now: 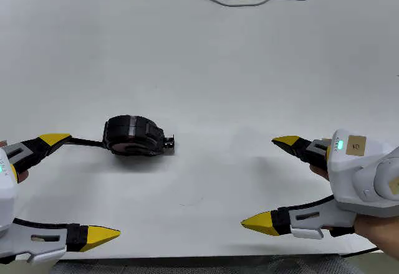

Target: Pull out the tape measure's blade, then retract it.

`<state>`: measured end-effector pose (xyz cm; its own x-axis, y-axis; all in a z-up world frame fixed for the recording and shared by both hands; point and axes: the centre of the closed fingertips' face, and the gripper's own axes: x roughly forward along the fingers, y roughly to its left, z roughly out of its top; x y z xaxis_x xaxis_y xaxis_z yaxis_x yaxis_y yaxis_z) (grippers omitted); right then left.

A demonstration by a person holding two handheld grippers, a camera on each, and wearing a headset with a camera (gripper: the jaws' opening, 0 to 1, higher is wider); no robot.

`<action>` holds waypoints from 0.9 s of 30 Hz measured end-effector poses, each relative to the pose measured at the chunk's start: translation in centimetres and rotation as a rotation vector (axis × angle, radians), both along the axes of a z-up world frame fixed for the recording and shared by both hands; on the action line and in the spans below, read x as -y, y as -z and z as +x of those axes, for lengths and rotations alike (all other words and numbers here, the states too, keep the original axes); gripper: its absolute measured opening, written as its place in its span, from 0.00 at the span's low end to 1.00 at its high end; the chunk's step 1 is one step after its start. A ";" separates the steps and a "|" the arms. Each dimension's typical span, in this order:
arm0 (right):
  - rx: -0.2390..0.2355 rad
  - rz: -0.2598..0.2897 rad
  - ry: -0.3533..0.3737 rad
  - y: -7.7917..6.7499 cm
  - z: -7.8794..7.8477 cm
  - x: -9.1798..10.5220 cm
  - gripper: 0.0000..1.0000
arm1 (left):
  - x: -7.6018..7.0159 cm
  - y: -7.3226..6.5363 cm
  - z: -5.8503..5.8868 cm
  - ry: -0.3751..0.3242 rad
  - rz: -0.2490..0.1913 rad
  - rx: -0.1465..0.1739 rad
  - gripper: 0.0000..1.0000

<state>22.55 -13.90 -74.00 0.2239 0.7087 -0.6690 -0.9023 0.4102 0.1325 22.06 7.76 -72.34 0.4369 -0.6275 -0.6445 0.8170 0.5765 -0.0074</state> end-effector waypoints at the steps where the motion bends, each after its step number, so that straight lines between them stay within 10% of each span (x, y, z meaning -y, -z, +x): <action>1: 0.002 0.000 0.000 0.0 0.0 0.0 0.91 | 0.0 0.0 0.0 -0.001 -0.001 -0.001 0.99; 27: 0.027 0.017 0.003 -0.3 0.4 -0.1 0.94 | 0.0 -0.1 0.1 -0.016 -0.026 -0.015 0.97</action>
<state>22.97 -13.82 -73.66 0.2445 0.7190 -0.6506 -0.9043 0.4113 0.1147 22.18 7.80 -72.25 0.4373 -0.6372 -0.6347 0.8075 0.5888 -0.0348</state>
